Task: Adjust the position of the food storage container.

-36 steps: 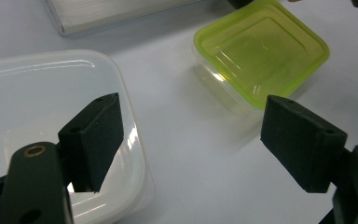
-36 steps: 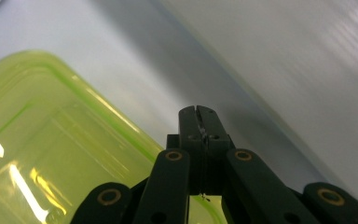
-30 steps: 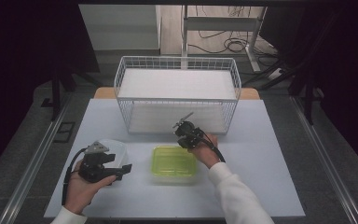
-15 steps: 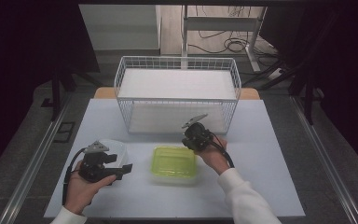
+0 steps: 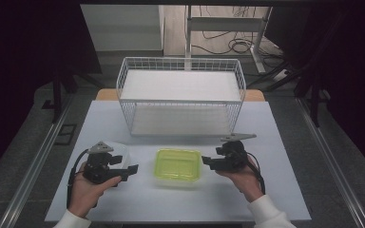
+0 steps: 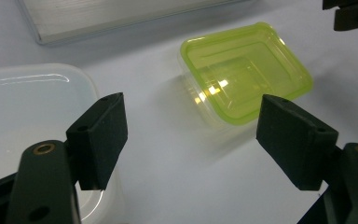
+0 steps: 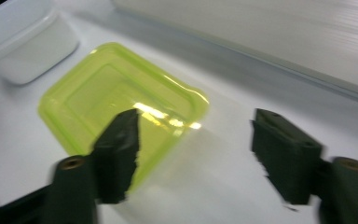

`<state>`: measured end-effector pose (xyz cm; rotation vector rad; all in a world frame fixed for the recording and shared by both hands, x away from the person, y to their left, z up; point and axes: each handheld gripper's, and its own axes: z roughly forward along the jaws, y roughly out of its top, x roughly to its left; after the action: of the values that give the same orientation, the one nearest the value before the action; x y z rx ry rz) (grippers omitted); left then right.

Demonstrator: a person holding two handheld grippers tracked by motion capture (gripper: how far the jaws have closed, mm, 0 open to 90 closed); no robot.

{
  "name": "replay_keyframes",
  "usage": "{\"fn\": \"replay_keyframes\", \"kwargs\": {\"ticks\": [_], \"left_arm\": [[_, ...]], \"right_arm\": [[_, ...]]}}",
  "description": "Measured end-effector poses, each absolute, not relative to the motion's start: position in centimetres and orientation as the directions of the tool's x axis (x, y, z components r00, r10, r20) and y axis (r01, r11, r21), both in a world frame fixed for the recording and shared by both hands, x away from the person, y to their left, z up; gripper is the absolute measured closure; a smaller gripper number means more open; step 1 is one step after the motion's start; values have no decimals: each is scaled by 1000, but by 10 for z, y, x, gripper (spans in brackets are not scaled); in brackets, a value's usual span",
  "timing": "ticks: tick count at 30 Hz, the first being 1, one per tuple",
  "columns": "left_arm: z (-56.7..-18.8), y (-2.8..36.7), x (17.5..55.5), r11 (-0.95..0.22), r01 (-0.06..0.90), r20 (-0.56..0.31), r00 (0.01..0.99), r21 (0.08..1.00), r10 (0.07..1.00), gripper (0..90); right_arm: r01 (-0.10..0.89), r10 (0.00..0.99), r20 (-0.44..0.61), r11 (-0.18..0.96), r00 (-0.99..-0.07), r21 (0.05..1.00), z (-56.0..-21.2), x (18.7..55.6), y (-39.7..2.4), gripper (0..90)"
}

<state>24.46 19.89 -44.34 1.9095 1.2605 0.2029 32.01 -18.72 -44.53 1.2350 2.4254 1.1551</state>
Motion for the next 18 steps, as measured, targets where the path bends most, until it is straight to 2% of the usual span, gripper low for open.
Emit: {"fn": "replay_keyframes", "kwargs": {"ticks": [5, 18], "left_arm": [[-446, 196, 245, -167, 700, -294, 489, 694, 821, 239], [-441, 185, 257, -138, 704, -311, 469, 696, 827, 236]], "right_arm": [[622, 753, 206, 322, -625, 713, -452, 309, -209, 221], [653, 750, 253, 297, -611, 697, -459, 304, -217, 199]]}}
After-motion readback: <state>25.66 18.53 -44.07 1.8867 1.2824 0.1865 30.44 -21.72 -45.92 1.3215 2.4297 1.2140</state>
